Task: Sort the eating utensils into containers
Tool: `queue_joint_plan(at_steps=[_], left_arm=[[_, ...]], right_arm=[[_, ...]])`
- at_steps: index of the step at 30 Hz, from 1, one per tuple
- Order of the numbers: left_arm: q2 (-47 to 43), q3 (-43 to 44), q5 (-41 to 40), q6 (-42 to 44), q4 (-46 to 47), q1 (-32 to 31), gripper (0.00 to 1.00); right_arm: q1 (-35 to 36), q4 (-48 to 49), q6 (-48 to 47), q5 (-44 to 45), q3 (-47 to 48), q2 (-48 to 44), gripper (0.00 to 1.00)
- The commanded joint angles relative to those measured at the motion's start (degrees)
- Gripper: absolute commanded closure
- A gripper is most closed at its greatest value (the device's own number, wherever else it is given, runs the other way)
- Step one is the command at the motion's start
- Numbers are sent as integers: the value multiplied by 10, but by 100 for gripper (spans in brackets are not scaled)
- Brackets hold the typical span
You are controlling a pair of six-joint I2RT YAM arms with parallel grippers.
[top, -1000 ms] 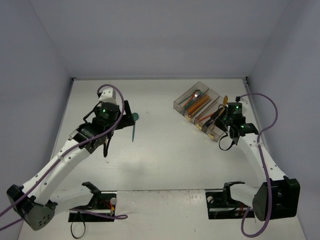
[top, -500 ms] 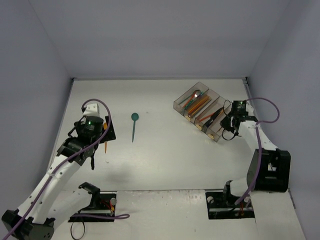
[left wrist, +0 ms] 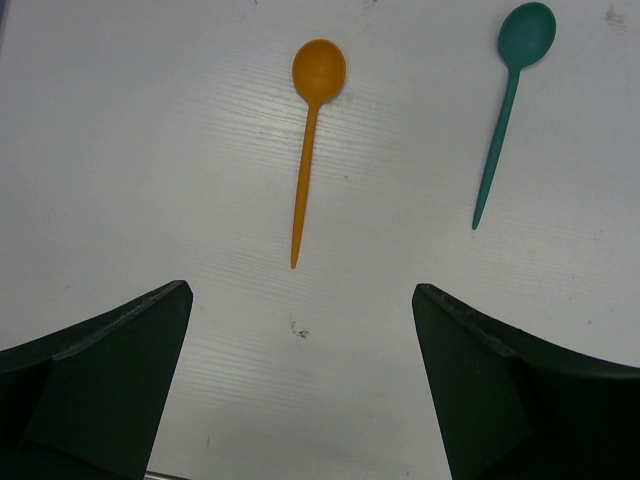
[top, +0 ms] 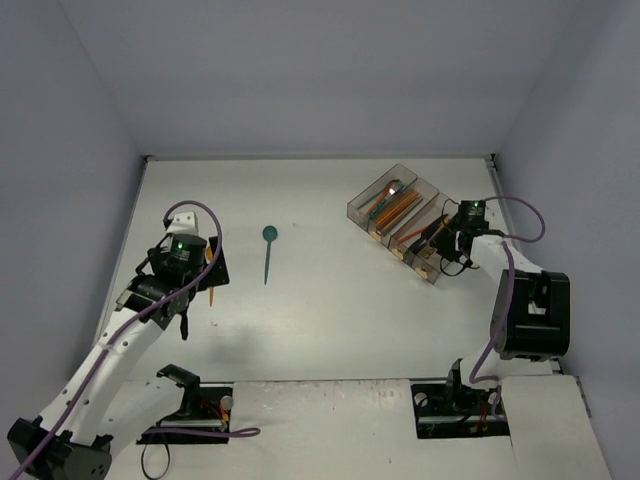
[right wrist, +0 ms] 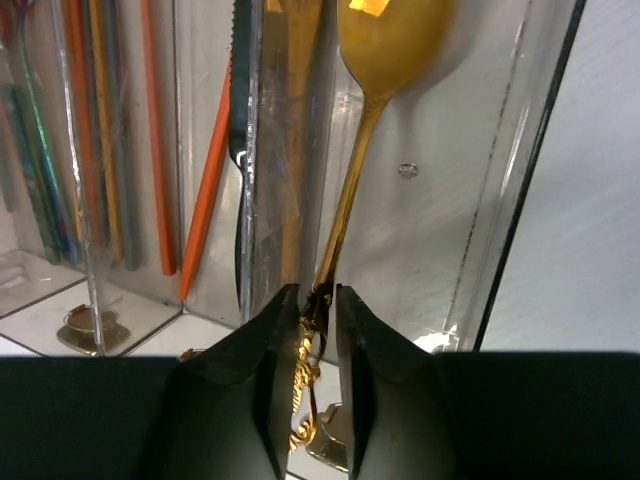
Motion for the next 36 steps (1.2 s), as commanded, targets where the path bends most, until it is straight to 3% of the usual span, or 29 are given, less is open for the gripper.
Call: queue_joint_plan(at_steps=[1, 5, 13, 21, 28, 36], left_arm=[[13, 0, 7, -2, 6, 6, 9], [27, 1, 8, -6, 2, 11, 9], [91, -1, 33, -16, 4, 41, 9], [248, 42, 104, 20, 22, 100, 10], [358, 97, 157, 70, 44, 162, 27], [470, 151, 154, 102, 57, 175, 48]], right_arm=[[-3, 35, -15, 11, 4, -30, 58], [-3, 8, -32, 34, 16, -66, 41], [-2, -60, -71, 33, 66, -172, 36], [-2, -75, -100, -41, 73, -261, 32], [-2, -85, -100, -122, 32, -311, 31], [-2, -92, -107, -157, 9, -346, 30]])
